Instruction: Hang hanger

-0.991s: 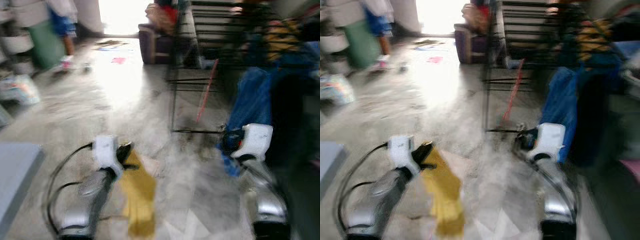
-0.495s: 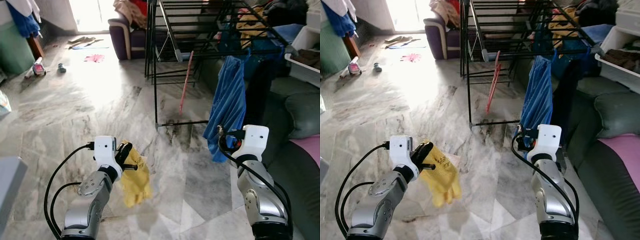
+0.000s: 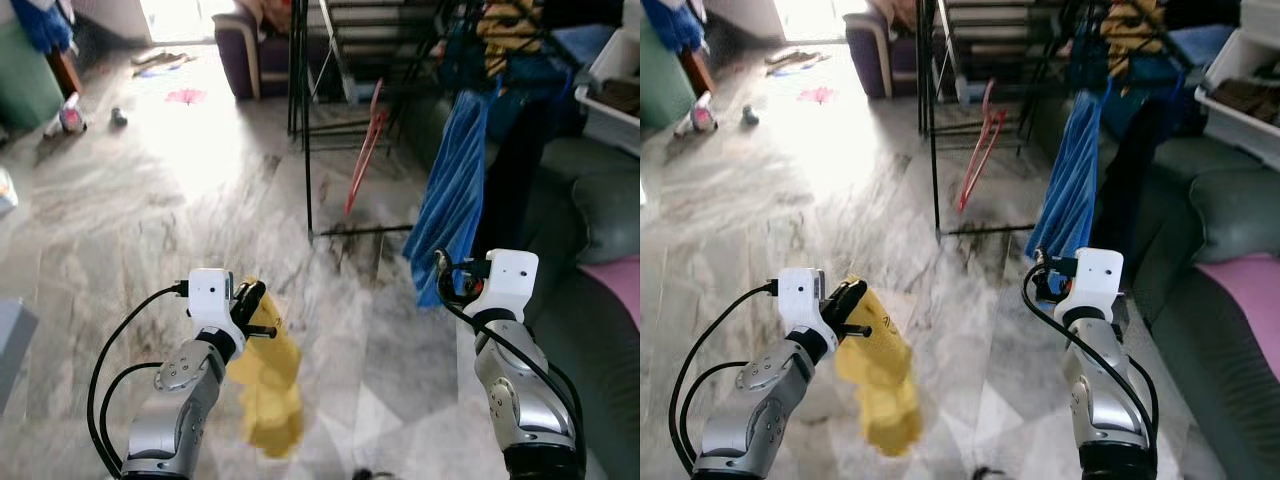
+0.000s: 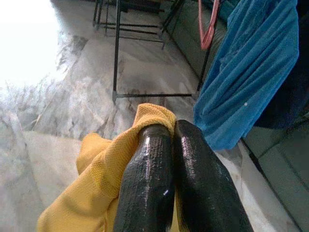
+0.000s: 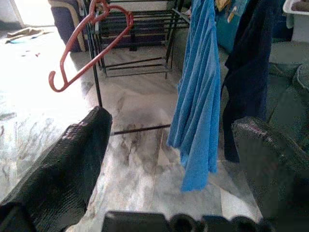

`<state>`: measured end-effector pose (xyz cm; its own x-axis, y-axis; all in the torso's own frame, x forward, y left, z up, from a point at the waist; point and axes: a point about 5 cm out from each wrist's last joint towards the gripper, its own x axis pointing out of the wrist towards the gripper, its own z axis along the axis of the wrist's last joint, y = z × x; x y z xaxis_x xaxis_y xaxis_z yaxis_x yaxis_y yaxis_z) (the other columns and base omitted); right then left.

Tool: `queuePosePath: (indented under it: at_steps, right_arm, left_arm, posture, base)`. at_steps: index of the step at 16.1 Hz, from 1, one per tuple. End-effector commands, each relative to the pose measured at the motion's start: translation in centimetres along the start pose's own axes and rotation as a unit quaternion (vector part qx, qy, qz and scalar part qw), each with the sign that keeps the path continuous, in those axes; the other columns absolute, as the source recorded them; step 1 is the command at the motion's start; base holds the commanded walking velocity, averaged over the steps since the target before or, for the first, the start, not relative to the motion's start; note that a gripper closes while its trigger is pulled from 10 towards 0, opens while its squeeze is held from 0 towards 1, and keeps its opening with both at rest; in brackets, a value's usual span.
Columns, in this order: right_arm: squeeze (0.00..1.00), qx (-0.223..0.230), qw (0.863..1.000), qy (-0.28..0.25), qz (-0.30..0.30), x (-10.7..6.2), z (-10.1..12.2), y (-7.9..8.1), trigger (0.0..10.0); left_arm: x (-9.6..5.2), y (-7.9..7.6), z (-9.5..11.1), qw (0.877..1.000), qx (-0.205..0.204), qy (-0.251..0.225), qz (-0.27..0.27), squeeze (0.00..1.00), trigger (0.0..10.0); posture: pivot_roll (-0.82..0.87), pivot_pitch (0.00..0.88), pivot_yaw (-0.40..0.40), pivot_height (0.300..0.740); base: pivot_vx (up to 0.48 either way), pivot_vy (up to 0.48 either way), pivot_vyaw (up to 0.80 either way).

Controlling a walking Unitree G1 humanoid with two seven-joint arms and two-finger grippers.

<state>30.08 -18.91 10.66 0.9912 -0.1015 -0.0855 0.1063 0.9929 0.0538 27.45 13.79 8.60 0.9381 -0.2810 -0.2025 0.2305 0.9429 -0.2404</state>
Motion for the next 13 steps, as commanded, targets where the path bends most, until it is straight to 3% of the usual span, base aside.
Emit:
queuePosePath:
  at_steps: [1,11,13]
  right_arm:
    - [0.00,0.000,1.000,-0.002,0.000,-0.10,0.16,0.10,10.0]
    - [0.00,-0.002,1.000,-0.007,-0.001,0.20,0.42,0.15,10.0]
    - [0.00,-0.002,1.000,-0.008,-0.001,0.17,0.50,0.15,10.0]
  left_arm:
    - [-0.15,-0.16,0.60,1.000,0.009,-0.011,-0.005,0.00,10.0]
    - [0.05,-0.26,0.67,1.000,0.011,-0.011,-0.009,0.00,10.0]
    - [-0.10,0.20,1.00,1.000,0.023,-0.022,0.002,0.00,10.0]
  posture:
    - [0.02,0.042,-0.007,0.740]
    - [0.02,0.030,-0.009,0.740]
    - [0.02,0.024,-0.007,0.740]
  base:
    - [-0.326,0.000,0.00]
    - [-0.292,0.000,0.00]
    - [0.000,0.000,0.00]
